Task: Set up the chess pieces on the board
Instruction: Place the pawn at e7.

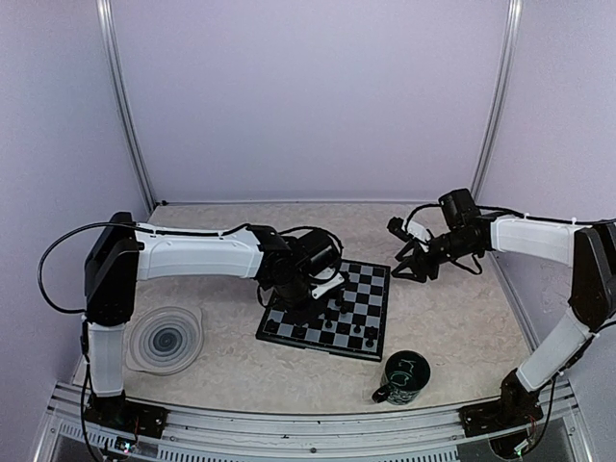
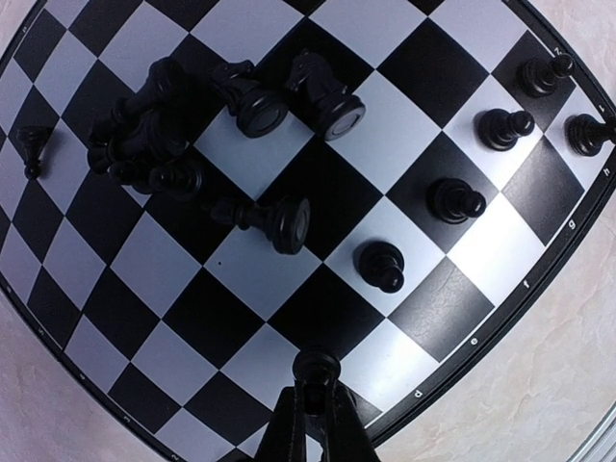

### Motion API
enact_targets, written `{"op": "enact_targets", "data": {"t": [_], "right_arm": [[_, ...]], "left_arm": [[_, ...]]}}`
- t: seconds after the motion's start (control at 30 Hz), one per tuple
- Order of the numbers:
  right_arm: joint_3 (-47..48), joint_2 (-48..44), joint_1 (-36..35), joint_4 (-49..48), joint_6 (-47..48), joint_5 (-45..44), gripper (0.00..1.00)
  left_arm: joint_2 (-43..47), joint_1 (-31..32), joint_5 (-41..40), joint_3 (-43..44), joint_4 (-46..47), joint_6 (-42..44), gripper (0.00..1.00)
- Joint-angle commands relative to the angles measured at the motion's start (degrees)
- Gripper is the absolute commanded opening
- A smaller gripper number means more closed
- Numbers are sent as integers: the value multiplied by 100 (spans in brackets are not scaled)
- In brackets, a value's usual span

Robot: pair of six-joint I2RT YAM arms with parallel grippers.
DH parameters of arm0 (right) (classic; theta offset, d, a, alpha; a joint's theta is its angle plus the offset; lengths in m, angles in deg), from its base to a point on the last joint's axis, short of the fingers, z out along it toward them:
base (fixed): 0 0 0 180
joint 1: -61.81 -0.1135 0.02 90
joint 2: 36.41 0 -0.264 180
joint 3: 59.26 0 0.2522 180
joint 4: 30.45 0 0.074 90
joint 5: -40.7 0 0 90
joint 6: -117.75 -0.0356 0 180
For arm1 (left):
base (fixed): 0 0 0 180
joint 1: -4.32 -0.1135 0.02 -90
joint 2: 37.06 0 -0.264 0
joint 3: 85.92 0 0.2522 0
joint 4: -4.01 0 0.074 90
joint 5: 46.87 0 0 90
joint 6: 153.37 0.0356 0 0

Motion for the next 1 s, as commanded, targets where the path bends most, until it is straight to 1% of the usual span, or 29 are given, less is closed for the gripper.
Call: {"op": "enact_targets", "data": {"t": [0.0, 0.43, 0.6, 0.97], "right_arm": [[185, 141, -27, 153, 69, 118, 53], [225, 253, -61, 242, 90, 155, 53], [241, 283, -79, 275, 104, 166, 53], [289, 351, -124, 344, 125, 178, 53]], "left_arm": [[-142, -28, 148, 157, 63, 66, 3], [-403, -29, 94, 303, 87, 92, 6], [-443, -14, 90, 320, 92, 100, 13], [-394, 8, 8, 384, 87, 82, 30]]}}
